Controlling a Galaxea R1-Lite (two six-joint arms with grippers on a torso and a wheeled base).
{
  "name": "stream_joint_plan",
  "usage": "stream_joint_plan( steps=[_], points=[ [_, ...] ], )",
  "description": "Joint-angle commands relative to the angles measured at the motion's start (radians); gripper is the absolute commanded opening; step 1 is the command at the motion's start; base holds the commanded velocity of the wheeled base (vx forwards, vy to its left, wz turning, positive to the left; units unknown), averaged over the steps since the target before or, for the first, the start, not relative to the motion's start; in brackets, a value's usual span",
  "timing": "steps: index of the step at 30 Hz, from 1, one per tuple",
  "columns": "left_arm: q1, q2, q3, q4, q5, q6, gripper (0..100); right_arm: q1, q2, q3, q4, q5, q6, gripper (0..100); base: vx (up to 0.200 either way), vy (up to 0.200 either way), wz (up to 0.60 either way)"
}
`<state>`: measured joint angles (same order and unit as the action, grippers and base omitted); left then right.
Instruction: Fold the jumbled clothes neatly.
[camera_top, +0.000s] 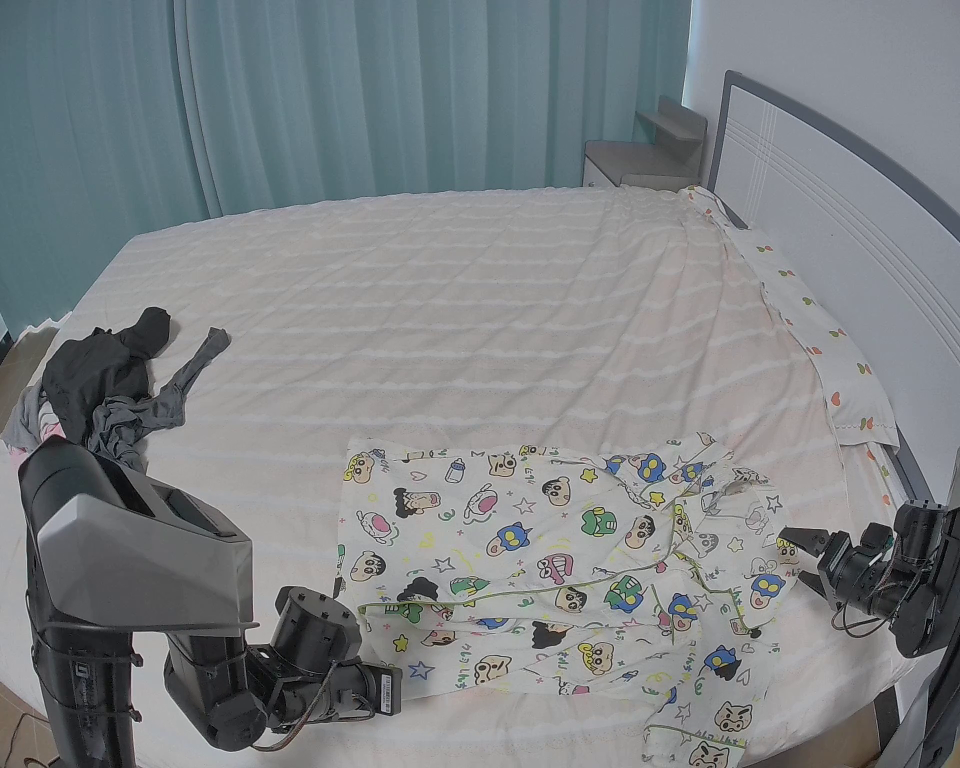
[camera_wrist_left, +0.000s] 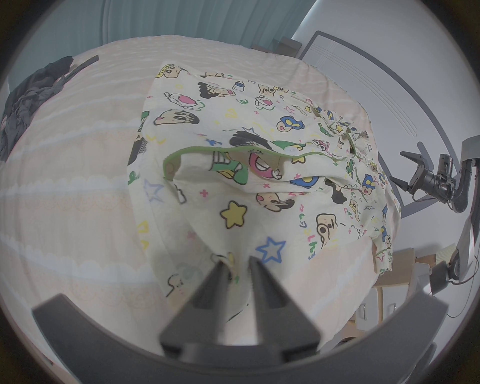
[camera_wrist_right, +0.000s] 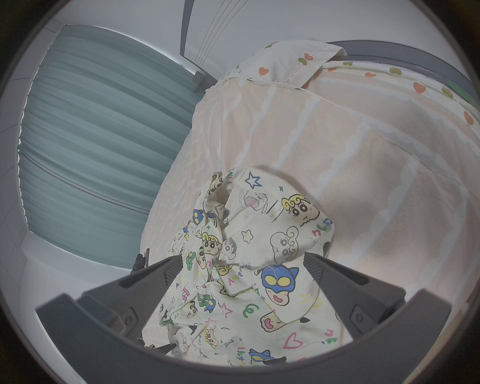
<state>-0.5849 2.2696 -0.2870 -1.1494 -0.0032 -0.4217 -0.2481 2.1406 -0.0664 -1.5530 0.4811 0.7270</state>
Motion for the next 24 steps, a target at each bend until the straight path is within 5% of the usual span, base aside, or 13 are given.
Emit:
stream_joint_plan(
  steps=[1, 12, 24],
  points=[
    [0.017, -0.001, 0.042, -0.03, 0.0, 0.001, 0, 0.001, -0.001, 0.0, -0.016, 0.001, 0.0, 100, 0.0, 0.0, 0.0],
    [0.036, -0.002, 0.281, -0.293, -0.006, -0.003, 0, 0.001, -0.011, 0.008, -0.016, 0.001, 0.0, 100, 0.0, 0.0, 0.0],
    [0.051, -0.004, 0.282, -0.228, -0.001, -0.045, 0, 0.006, -0.013, 0.011, -0.016, 0.001, 0.0, 100, 0.0, 0.0, 0.0]
  ],
)
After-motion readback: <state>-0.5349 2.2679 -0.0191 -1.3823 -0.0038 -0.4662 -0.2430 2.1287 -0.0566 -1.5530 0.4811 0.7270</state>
